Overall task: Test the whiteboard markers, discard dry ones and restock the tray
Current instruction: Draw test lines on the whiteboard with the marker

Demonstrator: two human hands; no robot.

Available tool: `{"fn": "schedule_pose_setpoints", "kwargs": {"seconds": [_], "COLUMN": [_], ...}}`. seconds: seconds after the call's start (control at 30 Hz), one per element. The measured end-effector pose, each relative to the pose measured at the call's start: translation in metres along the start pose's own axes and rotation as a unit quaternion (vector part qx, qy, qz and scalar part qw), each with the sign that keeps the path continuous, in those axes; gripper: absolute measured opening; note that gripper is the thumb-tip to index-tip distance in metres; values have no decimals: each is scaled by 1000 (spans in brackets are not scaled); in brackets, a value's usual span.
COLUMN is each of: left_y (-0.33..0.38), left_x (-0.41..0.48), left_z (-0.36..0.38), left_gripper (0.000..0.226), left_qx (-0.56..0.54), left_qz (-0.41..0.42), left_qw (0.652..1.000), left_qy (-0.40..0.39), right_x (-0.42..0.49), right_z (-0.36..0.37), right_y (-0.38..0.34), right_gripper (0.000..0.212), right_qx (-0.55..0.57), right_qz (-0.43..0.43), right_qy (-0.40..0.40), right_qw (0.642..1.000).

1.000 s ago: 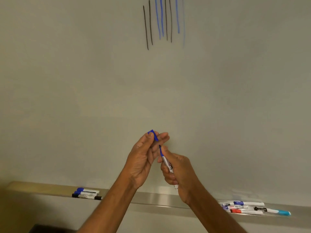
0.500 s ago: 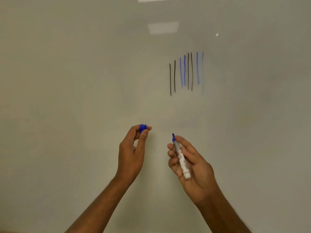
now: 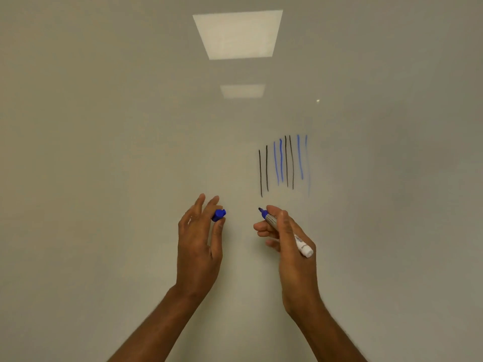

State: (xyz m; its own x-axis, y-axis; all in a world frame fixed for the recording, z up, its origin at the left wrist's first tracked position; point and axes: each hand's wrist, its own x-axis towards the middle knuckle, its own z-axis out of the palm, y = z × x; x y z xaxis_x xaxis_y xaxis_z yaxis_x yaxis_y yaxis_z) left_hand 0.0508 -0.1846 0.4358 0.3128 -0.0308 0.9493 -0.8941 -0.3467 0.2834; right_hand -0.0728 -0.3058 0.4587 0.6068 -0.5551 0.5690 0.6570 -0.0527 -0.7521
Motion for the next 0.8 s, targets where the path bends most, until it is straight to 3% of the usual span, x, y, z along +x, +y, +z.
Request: {"fn": "schedule_pose_setpoints", "kwargs": {"seconds": [0.1, 0.27, 0.43, 0.8], "left_y": [-3, -8, -15, -28], "left_x": [17, 52, 79, 92], "left_z": [7, 18, 28, 47], "left_gripper": [33, 32, 37, 40], "left_qx": [36, 86, 124, 122], "left_qz": [83, 129, 170, 210], "left_qw": [995, 986, 975, 965], "left_qy": [37, 67, 68, 97], "right_x": [10, 42, 67, 92], "right_z": [7, 14, 20, 32], "right_y": [-2, -3, -1, -2], "right_gripper": [41, 23, 53, 48], "right_qx": [-66, -133, -206, -248], "right_qz": [-98, -200, -266, -333], "right_qy": [47, 74, 85, 77], "right_qw": [992, 968, 938, 907]}}
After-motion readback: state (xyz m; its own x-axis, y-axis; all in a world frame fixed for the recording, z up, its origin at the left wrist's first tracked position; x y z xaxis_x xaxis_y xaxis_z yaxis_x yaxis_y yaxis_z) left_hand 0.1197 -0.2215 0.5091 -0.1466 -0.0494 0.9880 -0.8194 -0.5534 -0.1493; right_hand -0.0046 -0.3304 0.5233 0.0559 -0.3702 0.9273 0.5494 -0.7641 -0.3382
